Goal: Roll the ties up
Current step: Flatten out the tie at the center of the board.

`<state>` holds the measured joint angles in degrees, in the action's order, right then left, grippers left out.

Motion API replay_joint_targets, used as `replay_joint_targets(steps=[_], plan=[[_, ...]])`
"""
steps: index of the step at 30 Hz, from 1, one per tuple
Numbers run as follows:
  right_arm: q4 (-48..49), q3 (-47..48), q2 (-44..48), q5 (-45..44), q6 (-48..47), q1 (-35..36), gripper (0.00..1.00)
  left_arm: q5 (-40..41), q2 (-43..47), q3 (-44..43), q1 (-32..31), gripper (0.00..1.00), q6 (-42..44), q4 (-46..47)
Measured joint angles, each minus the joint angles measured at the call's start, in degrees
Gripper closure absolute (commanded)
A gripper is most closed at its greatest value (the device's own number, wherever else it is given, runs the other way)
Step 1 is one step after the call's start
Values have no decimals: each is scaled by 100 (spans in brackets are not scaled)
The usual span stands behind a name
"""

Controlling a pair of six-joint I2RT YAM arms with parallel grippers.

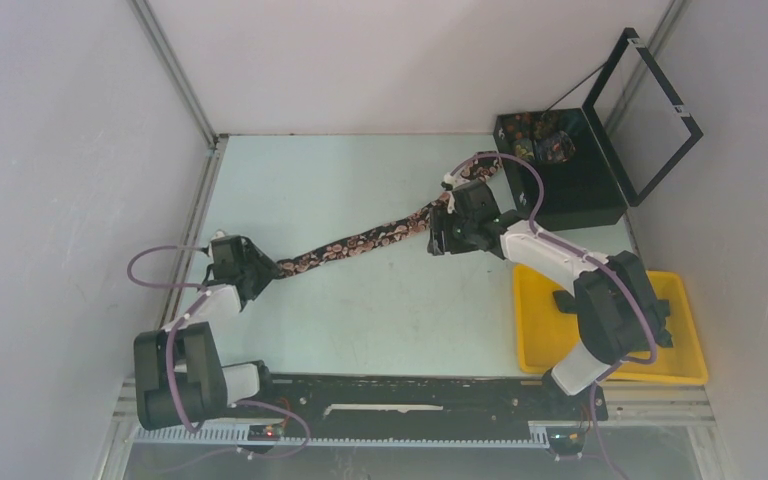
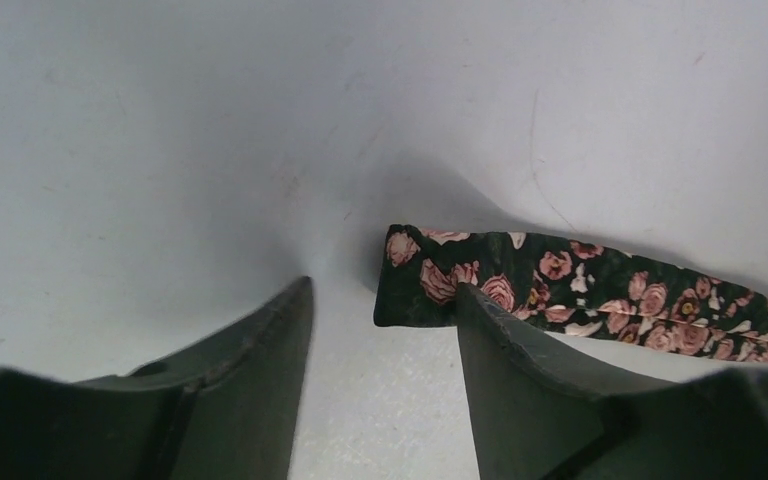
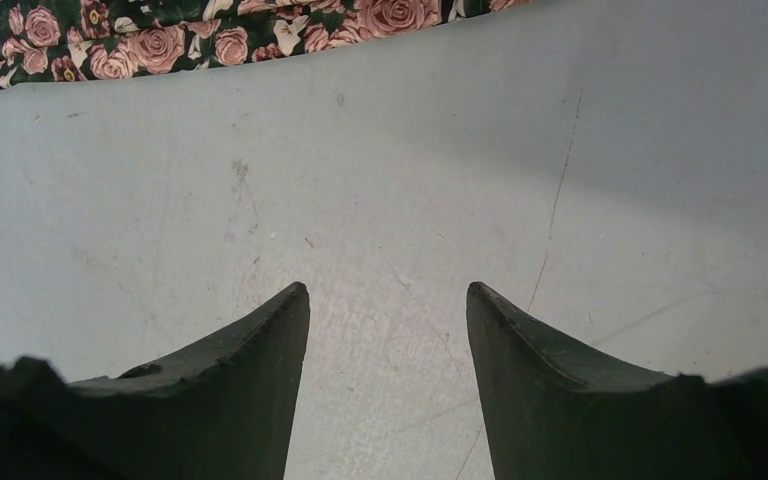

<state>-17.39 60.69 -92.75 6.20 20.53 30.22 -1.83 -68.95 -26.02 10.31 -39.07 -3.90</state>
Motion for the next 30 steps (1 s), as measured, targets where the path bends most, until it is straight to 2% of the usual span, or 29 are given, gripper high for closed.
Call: replay_joint_targets(steps=[4, 9, 17, 23, 30], plan=[[4, 0, 0, 50, 2, -68, 39, -39, -238, -35, 0, 44, -4, 133], [9, 0, 0, 146, 4, -133, 40, -61, -391, -46, 2, 53, -9, 297], [39, 0, 0, 201, 24, -166, 40, -101, -476, -46, 2, 84, -48, 330], [44, 0, 0, 216, 44, -175, 40, -111, -334, -37, 2, 99, -37, 289], [57, -2, 79, 175, 66, -94, 38, -39, 542, 164, 2, 100, -37, 13]])
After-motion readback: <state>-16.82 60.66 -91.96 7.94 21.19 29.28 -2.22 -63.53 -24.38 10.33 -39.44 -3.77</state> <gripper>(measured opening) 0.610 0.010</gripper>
